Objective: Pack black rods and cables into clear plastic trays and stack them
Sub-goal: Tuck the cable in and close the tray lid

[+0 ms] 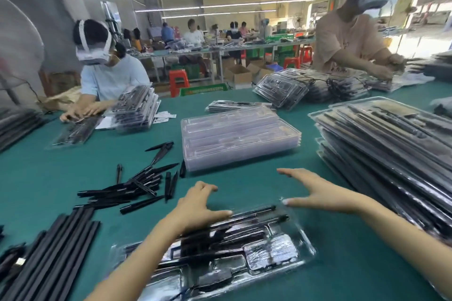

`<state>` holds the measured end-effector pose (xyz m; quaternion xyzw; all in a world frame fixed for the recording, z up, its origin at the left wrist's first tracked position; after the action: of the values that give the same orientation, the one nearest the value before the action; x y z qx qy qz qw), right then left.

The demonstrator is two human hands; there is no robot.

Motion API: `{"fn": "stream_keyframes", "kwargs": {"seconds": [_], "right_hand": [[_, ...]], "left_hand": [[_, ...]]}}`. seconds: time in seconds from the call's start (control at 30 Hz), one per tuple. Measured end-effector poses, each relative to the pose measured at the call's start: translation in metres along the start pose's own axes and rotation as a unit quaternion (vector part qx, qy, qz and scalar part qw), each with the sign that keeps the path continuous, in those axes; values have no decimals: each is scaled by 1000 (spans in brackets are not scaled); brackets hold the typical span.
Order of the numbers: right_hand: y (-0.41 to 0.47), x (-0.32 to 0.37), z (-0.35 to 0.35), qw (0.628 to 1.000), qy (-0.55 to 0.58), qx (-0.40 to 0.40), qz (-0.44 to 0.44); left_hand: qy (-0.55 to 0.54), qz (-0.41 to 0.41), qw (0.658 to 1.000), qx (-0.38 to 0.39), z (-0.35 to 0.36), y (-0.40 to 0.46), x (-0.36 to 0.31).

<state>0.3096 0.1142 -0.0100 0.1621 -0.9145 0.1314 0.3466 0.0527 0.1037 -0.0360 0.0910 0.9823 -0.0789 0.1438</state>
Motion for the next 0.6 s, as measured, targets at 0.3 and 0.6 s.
{"fn": "stream_keyframes", "kwargs": {"seconds": [0.3, 0.6], "right_hand": [[-33, -50, 50, 975, 139, -77, 158], [-23, -41, 49, 935, 299, -102, 162]], "left_hand": [[70, -56, 992, 84, 2, -47, 68], [2, -64, 993, 99, -31, -56, 48]]}}
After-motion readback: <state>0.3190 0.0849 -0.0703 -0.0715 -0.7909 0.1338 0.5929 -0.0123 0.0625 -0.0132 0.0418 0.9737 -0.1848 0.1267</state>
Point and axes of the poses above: each hand's wrist, its own y-axis towards the middle knuckle, its own z-axis out of the palm, x = y × z, the point moved 6 cm from there along y, towards the middle knuckle, and after that the axes turned 9 degrees about y, right-handed, at the moved point
